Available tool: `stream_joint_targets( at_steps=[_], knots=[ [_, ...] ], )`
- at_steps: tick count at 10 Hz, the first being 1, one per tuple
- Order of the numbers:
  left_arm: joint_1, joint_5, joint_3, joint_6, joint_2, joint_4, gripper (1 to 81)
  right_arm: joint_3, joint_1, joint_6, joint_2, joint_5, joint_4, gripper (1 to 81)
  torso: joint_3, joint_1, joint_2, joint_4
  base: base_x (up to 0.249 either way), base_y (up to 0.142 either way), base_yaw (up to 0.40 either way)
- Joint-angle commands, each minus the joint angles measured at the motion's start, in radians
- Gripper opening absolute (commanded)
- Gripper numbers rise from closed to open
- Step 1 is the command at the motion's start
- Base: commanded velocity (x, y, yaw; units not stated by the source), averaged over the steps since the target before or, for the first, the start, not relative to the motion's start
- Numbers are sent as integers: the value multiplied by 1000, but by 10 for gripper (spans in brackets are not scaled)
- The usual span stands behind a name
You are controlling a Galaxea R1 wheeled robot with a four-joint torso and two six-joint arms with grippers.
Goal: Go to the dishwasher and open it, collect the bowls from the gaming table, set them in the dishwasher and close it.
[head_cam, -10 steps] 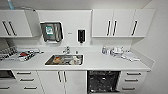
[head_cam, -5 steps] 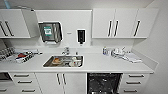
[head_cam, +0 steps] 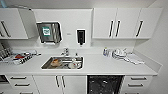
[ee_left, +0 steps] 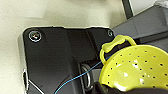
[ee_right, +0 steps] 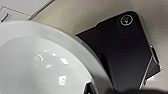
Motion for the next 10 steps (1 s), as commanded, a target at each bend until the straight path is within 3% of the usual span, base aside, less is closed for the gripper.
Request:
stream_joint_targets(
  at_steps=[1,10],
  knots=[
    [-49,17,7,0,-26,0,10,14,52,0,-23,-8,-16,10,0,0,0,0,108,0,0],
    [-50,17,7,-1,-26,8,10,12,58,-1,-19,-9,-16,10,0,0,0,0,108,0,0]
  ],
)
